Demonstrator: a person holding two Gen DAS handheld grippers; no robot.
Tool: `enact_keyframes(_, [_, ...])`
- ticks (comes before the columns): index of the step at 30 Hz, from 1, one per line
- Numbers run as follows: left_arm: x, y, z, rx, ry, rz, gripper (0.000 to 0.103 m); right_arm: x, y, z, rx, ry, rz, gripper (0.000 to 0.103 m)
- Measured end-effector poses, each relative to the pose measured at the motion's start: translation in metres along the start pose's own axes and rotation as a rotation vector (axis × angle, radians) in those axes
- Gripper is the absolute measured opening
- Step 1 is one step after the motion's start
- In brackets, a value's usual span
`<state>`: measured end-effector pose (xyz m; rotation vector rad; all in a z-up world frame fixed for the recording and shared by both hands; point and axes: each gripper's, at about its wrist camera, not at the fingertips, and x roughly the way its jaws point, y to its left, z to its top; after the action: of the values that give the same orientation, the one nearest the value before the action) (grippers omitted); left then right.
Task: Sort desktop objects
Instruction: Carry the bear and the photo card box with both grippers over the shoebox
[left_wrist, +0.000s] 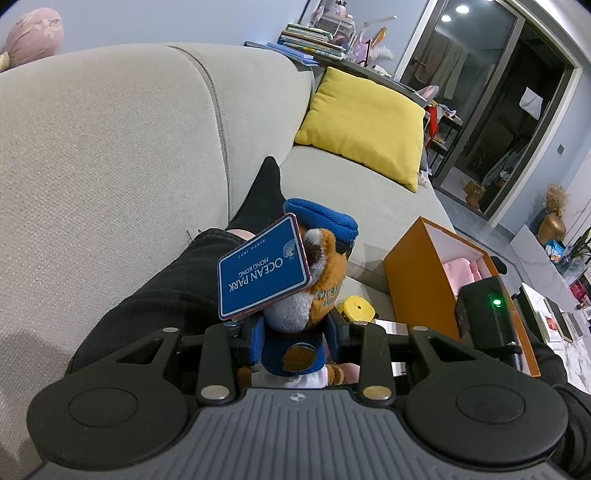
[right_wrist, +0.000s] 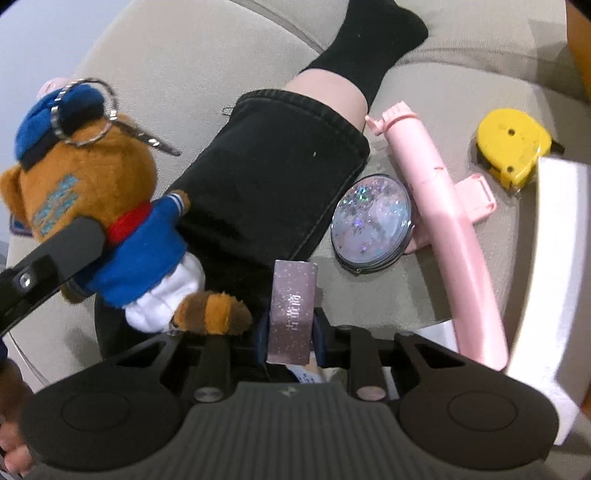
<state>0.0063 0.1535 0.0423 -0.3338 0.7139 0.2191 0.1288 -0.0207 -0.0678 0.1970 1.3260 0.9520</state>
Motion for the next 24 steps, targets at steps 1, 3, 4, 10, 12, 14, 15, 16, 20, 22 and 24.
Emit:
enact_keyframes(1, [0.001,0.0,0.0,0.0,0.002,0.001,0.037,-0.004,0.002,-0.002,-0.014,-0.008,-0.008,0.026])
enact_keyframes(3, [0.002,-0.002,0.0,0.001,0.002,0.008,0.037,-0.012,0.009,-0.002,-0.06,-0.04,-0.032,0.025])
enact_keyframes(4, [0.002,-0.003,0.0,0.006,-0.001,0.013,0.037,-0.018,0.012,-0.002,-0.082,-0.058,-0.05,0.025])
enact_keyframes(10, [-0.007,-0.013,0.001,0.031,-0.031,0.031,0.037,-0.067,0.009,-0.004,-0.127,-0.136,-0.094,0.025])
enact_keyframes(12, [-0.01,-0.015,0.001,0.032,-0.042,0.028,0.037,-0.07,0.011,0.007,-0.13,-0.164,-0.096,0.025])
enact_keyframes(14, [-0.012,-0.02,0.002,0.037,-0.05,0.02,0.037,-0.086,0.011,0.01,-0.138,-0.199,-0.105,0.025])
enact_keyframes(15, [-0.013,-0.023,0.003,0.045,-0.054,0.014,0.037,-0.094,0.013,0.011,-0.141,-0.215,-0.114,0.025])
enact_keyframes(16, [-0.013,-0.026,0.004,0.053,-0.056,0.007,0.037,-0.099,0.013,0.015,-0.141,-0.231,-0.126,0.025])
enact_keyframes(20, [-0.012,-0.048,0.009,0.099,-0.067,-0.037,0.037,-0.137,0.011,0.022,-0.129,-0.29,-0.127,0.025])
enact_keyframes(22, [-0.011,-0.062,0.014,0.129,-0.075,-0.066,0.037,-0.155,0.01,0.025,-0.126,-0.322,-0.124,0.025])
enact_keyframes(24, [-0.01,-0.076,0.017,0.157,-0.084,-0.095,0.037,-0.168,0.01,0.029,-0.138,-0.363,-0.143,0.025])
